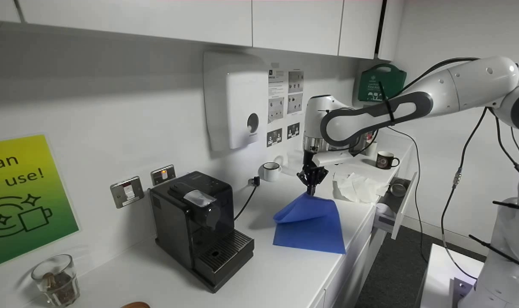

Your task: Unfold the blue placemat, place the white napkins on the mat then fold the mat in half

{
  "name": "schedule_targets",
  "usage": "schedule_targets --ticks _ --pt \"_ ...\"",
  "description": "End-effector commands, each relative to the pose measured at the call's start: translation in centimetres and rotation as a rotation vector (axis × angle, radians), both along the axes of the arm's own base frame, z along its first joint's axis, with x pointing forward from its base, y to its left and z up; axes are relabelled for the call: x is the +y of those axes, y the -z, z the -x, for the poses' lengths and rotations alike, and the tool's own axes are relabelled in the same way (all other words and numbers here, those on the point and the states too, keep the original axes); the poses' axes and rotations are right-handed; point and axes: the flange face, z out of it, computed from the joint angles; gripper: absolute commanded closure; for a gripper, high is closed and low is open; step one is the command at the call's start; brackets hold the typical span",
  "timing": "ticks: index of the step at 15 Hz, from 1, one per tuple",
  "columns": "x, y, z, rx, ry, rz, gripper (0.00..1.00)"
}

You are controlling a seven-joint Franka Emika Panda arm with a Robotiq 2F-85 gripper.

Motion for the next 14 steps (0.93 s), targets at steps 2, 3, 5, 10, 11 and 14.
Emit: schedule_targets --ticks 2,3,5,10,11,14 --pt "0.0 -1.1 -0.3 -0.016 0.115 -0.143 1.00" --pt "0.1 -1.1 -0.4 -0.019 0.128 -0.163 1.00" --pt "0.1 -1.2 -0.6 -0.029 0.147 -0.190 1.00" --pt "-0.8 -2.0 -1.0 -0.083 0.146 -0.295 1.00" --pt "-1.5 -2.2 -1.0 -0.096 0.147 -0.332 1.00" --pt "-3.4 -2.4 -0.9 -0.134 0.150 -0.429 1.00"
